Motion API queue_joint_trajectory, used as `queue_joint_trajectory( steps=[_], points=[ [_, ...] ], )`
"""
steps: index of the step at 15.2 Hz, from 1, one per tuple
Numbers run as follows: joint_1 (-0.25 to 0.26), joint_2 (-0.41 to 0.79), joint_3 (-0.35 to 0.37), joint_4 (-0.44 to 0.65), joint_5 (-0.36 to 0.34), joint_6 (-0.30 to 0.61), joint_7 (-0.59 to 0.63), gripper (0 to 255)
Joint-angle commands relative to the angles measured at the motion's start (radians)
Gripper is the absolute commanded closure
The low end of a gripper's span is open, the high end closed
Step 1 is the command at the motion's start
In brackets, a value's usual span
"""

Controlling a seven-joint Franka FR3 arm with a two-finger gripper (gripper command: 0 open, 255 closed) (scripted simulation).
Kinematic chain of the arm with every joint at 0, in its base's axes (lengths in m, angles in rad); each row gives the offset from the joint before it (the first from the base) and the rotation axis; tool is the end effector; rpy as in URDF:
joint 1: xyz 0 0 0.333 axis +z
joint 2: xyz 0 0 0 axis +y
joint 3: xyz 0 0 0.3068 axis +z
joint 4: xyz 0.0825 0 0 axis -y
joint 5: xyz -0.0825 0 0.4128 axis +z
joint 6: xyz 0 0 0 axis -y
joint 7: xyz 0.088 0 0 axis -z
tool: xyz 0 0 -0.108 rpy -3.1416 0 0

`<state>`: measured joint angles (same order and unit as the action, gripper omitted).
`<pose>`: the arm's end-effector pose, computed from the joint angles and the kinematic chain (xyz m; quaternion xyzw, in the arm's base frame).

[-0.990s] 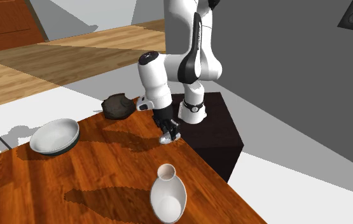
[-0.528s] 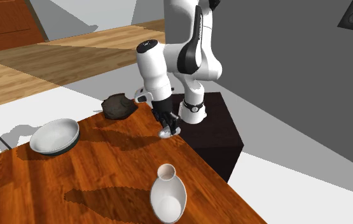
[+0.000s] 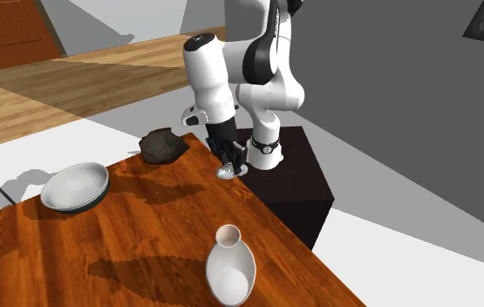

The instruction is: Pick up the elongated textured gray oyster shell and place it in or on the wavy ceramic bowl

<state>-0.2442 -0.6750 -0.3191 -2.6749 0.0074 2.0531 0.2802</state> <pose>0.3250 -0.1939 0.4132 -0.9195 0.3795 -0.0247 0.0997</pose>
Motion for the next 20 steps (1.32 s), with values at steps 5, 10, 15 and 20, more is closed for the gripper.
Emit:
queue_joint_trajectory(
  steps=[5, 10, 15, 20],
  points=[
    [-0.031, -0.029, -0.032, 0.034, -0.029, -0.068, -0.038, 255],
    [-0.101, -0.041, -0.136, 0.055, -0.101, -0.112, -0.16, 255],
    [-0.153, -0.017, -0.247, 0.107, -0.164, -0.144, -0.286, 255],
    [-0.179, 0.04, -0.364, 0.187, -0.209, -0.166, -0.416, 255]
  ],
)
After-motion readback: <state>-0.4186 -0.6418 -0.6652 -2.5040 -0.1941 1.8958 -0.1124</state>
